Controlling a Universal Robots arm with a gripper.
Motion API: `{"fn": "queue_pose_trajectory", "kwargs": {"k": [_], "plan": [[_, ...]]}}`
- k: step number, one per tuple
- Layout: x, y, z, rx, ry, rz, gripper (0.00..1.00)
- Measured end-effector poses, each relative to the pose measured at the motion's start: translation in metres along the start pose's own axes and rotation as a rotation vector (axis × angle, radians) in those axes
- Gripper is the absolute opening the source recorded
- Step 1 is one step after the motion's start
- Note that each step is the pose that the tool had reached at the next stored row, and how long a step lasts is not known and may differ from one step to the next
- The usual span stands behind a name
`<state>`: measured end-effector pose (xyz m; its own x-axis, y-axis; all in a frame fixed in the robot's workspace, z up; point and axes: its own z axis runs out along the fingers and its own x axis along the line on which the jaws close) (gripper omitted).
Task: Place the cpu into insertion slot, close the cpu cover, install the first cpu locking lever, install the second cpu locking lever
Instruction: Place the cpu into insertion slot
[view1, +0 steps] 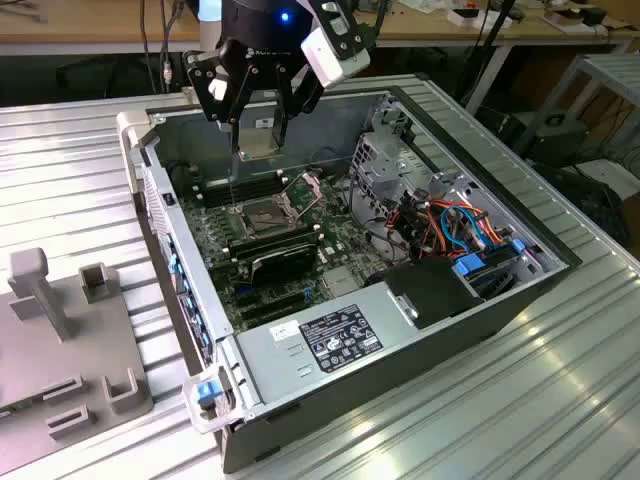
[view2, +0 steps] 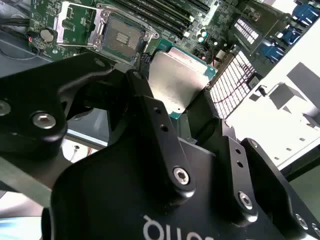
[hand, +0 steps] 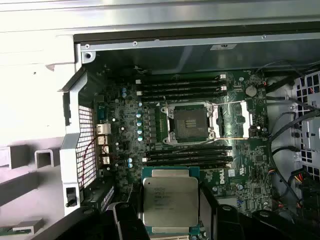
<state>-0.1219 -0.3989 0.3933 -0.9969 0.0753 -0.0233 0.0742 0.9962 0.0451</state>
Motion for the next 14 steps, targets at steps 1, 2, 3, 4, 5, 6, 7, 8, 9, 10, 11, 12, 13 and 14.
{"fn": "queue_pose_trajectory", "kwargs": {"k": [1,2,3,4,5,6,7,8,9,10,11,12,13,14], "plan": [[0.0,0.0,0.0,0.0,0.0,0.0,0.55],[0.0,0.0,0.0,0.0,0.0,0.0,0.55],[0.0,0.0,0.0,0.0,0.0,0.0,0.55],[0.0,0.0,0.0,0.0,0.0,0.0,0.55],[0.0,0.0,0.0,0.0,0.0,0.0,0.55],[0.0,0.0,0.0,0.0,0.0,0.0,0.55],[0.0,0.0,0.0,0.0,0.0,0.0,0.55],[0.0,0.0,0.0,-0.0002,0.0,0.0,0.55],[0.0,0.0,0.0,-0.0001,0.0,0.0,0.55],[0.0,0.0,0.0,-0.0002,0.0,0.0,0.55],[0.0,0.0,0.0,-0.0003,0.0,0.0,0.55],[-0.0003,0.0,0.0,-0.0003,0.0,0.0,0.55],[-0.0006,0.0,0.0,-0.0003,0.0,0.0,0.55],[-0.001,0.0001,-0.0001,-0.0003,0.0001,0.001,0.55]]}}
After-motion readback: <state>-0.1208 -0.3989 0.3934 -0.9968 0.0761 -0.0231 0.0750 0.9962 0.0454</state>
